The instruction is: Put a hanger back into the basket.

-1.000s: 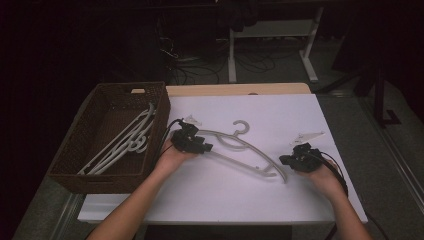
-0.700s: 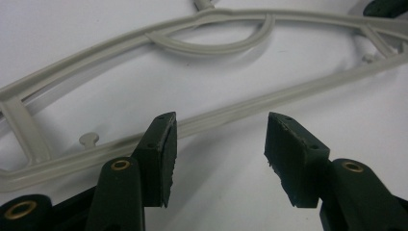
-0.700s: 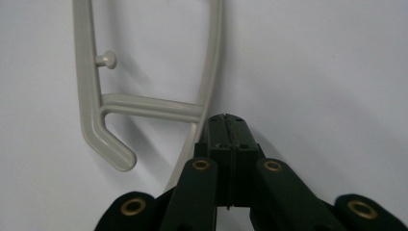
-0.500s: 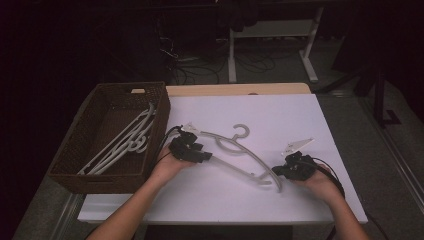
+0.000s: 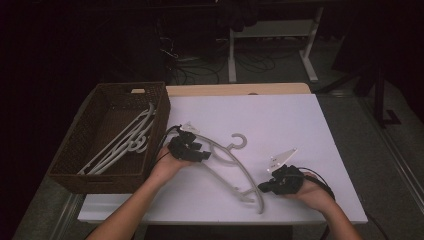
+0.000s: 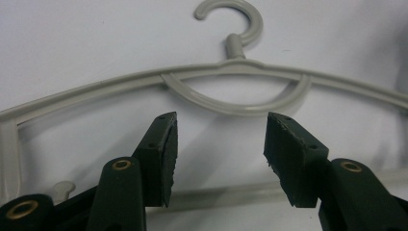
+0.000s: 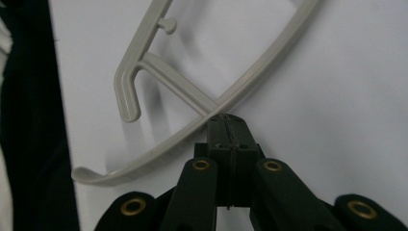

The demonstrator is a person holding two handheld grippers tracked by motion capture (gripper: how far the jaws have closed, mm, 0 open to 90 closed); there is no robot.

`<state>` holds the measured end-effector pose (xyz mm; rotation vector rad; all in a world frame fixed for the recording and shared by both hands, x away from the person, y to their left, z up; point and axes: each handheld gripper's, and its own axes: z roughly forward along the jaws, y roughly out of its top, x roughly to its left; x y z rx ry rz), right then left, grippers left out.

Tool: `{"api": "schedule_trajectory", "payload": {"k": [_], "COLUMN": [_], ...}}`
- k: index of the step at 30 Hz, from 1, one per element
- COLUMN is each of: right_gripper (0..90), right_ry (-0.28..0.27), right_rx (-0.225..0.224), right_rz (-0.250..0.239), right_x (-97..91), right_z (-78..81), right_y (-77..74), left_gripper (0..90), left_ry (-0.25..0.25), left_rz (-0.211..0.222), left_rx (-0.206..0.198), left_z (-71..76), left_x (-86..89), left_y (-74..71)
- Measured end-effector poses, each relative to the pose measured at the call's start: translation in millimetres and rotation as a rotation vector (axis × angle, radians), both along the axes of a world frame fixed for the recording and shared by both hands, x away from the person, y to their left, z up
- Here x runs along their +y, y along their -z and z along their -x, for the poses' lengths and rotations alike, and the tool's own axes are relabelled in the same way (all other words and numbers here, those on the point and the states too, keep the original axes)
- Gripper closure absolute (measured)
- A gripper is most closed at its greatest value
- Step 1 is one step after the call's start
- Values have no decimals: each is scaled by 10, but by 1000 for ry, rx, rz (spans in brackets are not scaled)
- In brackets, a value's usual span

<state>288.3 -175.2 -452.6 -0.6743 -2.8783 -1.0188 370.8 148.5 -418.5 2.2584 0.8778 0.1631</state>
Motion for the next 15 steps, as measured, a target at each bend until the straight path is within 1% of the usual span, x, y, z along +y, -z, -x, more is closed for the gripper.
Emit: {"api": "schedule_trajectory", "payload": {"k": [3, 6, 8, 9, 10, 11, 12, 13, 14, 15], "right_gripper": [892, 892, 892, 891, 864, 822, 791, 733, 649, 588], "right_ry": [-50, -81, -87, -84, -78, -59, -36, -16, 13, 50], "right_rx": [3, 16, 11, 5, -4, -14, -26, -30, -42, -59], "right_rz": [0, -4, 1, -3, -10, -20, -32, -46, -58, -69], "right_x": [82, 148, 170, 168, 157, 139, 116, 91, 68, 44], "right_z": [39, 70, 77, 75, 67, 57, 44, 30, 17, 1], "right_y": [0, 0, 0, -5, -17, -33, -52, -71, -88, -101], "left_gripper": [458, 459, 461, 486, 517, 570, 615, 676, 730, 771], "left_ry": [-2, -10, -24, -40, -57, -69, -82, -95, -105, -112], "left_rz": [-2, -11, -18, -19, -22, -30, -47, -62, -78, -97], "left_rx": [0, -3, -13, -22, -28, -34, -40, -42, -39, -39], "left_z": [-6, -12, -21, -30, -48, -74, -107, -142, -181, -219], "left_x": [6, 11, 20, 25, 29, 31, 30, 25, 22, 14], "left_y": [4, 8, 6, 5, 2, 3, 8, 17, 30, 49]}}
